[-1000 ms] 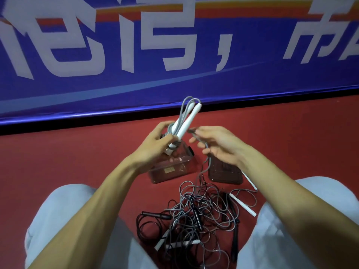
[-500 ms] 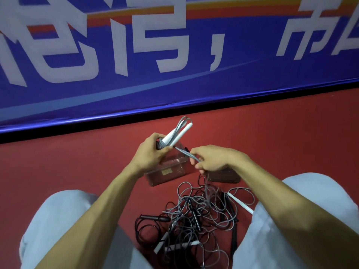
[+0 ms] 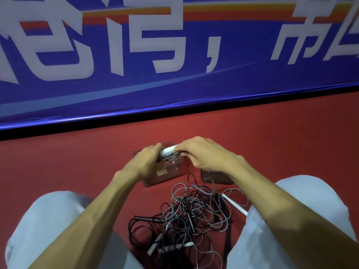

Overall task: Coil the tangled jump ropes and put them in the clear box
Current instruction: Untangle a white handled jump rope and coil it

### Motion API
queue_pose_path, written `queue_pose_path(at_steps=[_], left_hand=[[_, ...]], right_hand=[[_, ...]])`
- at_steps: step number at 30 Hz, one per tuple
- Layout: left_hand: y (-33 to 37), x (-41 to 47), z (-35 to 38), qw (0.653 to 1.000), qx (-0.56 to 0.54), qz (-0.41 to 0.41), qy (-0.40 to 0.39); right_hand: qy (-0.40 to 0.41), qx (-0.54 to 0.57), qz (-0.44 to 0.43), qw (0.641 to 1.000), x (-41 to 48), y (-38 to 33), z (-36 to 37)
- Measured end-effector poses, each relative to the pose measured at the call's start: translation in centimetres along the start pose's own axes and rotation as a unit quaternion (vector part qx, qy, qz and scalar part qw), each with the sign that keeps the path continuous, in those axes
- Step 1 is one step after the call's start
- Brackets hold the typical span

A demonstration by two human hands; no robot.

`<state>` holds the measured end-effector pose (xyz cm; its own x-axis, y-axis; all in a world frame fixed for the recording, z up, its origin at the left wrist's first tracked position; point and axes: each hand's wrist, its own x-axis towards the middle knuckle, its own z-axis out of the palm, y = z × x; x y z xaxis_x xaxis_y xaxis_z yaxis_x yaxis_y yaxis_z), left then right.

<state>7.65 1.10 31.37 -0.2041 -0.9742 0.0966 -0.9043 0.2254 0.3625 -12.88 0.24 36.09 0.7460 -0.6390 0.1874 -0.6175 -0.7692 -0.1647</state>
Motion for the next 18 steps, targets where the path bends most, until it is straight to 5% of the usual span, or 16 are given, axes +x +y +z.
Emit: queue_pose_path(at_steps=[4, 10, 18], left_hand=[[0.7, -1.1, -0.4, 0.992, 0.023, 0.098, -0.07], [1.6, -2.3, -1.2, 0.988, -0.018, 0.145, -0.051], [3.0, -3.0, -1.7, 0.987, -0.083, 0.134, 0.013]], right_hand=[[0.131, -0.005, -0.024, 0.991, -0.1, 0.1, -0.1], [0.213, 0.15, 0.114, 0.959, 0.9, 1.2, 0.5], [0.162, 0.415, 0.18, 0.877, 1.4, 0.9, -0.1]])
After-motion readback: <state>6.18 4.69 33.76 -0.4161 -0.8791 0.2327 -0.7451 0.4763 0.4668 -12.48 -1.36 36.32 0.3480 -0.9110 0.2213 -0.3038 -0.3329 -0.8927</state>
